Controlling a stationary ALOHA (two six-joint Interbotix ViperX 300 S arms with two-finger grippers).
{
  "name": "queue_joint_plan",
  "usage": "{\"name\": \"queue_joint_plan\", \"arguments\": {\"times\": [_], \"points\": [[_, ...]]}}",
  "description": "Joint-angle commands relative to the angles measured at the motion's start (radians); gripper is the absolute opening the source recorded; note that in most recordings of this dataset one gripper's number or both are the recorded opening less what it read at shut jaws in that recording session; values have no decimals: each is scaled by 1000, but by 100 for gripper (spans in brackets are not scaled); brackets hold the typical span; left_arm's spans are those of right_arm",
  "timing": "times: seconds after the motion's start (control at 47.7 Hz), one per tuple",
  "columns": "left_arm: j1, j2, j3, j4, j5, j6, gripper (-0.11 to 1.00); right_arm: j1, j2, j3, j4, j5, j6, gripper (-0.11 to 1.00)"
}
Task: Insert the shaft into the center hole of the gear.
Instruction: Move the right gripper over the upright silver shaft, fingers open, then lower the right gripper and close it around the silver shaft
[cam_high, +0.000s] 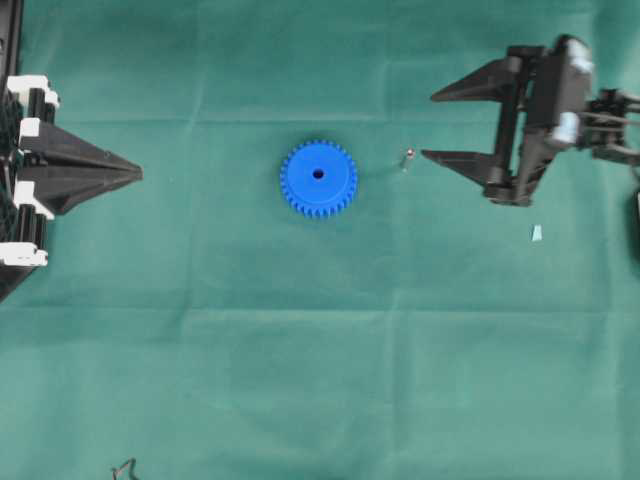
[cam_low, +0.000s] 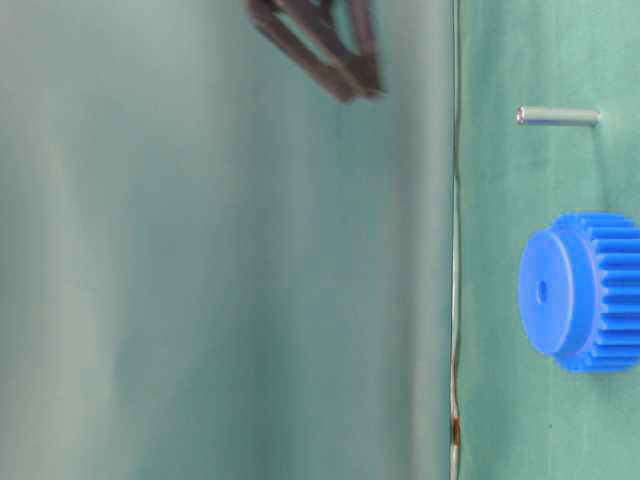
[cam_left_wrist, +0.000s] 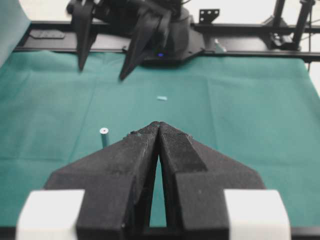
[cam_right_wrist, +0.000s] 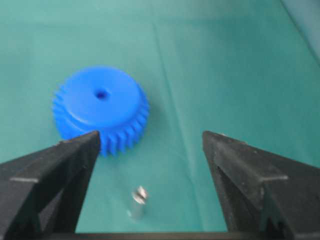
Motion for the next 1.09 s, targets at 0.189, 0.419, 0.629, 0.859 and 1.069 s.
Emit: {"name": "queue_joint_plan", "arguments": {"times": [0.189, 0.419, 0.629, 0.859, 1.069], "points": [[2, 9, -25, 3, 5, 2, 0, -9, 155, -23, 12, -97, 3, 90], [0, 11, -23, 3, 5, 2, 0, -8, 229, -25, 26, -133, 5, 90], [2, 12, -23, 5, 5, 2, 0, 5, 267, -28, 29, -147, 8, 89], [2, 12, -23, 3, 14, 0, 0, 17, 302, -37, 31, -158, 29, 87], [2, 11, -23, 3, 14, -2, 0, 17, 304, -38, 31, -153, 32, 77]]}}
